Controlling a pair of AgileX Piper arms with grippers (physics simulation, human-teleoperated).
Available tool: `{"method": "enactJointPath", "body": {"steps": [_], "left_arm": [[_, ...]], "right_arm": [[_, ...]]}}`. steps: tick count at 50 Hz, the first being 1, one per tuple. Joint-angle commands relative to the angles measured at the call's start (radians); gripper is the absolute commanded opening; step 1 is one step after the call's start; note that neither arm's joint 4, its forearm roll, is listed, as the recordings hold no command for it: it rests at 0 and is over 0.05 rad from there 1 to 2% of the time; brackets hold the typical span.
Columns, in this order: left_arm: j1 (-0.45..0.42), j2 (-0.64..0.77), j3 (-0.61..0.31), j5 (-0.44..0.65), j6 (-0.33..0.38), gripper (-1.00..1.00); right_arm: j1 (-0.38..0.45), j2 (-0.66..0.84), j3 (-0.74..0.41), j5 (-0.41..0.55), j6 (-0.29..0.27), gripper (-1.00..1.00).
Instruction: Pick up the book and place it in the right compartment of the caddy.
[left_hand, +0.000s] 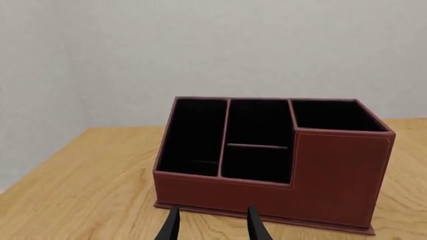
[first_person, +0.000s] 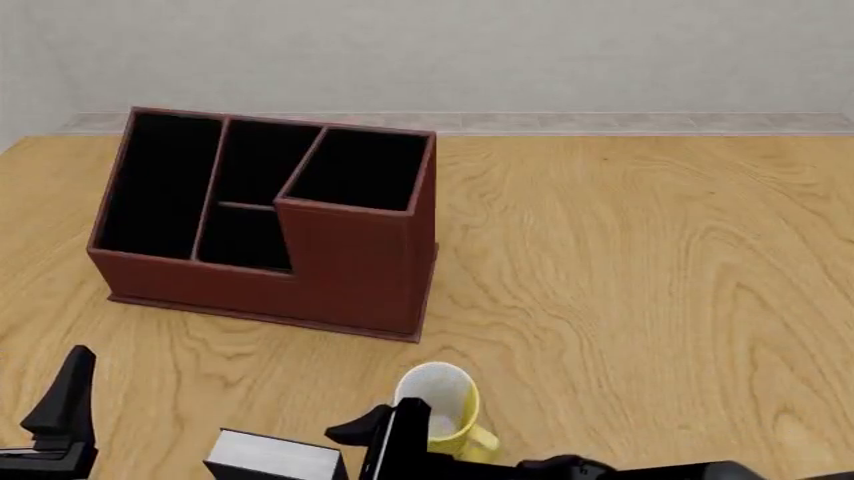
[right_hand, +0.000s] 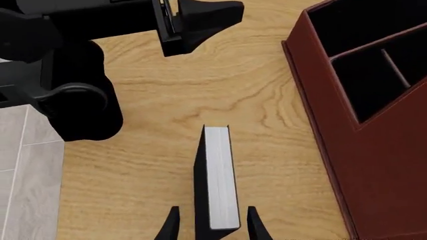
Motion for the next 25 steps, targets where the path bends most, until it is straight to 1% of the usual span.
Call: {"method": "enactJointPath", "body": {"steps": [1, 15, 16, 25], "left_arm": [[0.002, 0.000, 0.002, -0.001, 0.004, 1.00], [0.002, 0.000, 0.008, -0.006, 0.007, 1.00], [0.001, 0.000, 0.009, -0.007, 0.007, 1.00], [-0.002, 0.000, 0.004, -0.004, 0.006, 1.00]], "right_arm": [[-0.002, 0.027, 0.005, -0.023, 0.016, 1.00], [-0.009, 0.027, 0.011, -0.032, 0.016, 1.00], [-0.014, 0.022, 0.013, -0.030, 0.012, -1.00], [-0.026, -0.004, 0.016, -0.013, -0.007, -1.00]]}}
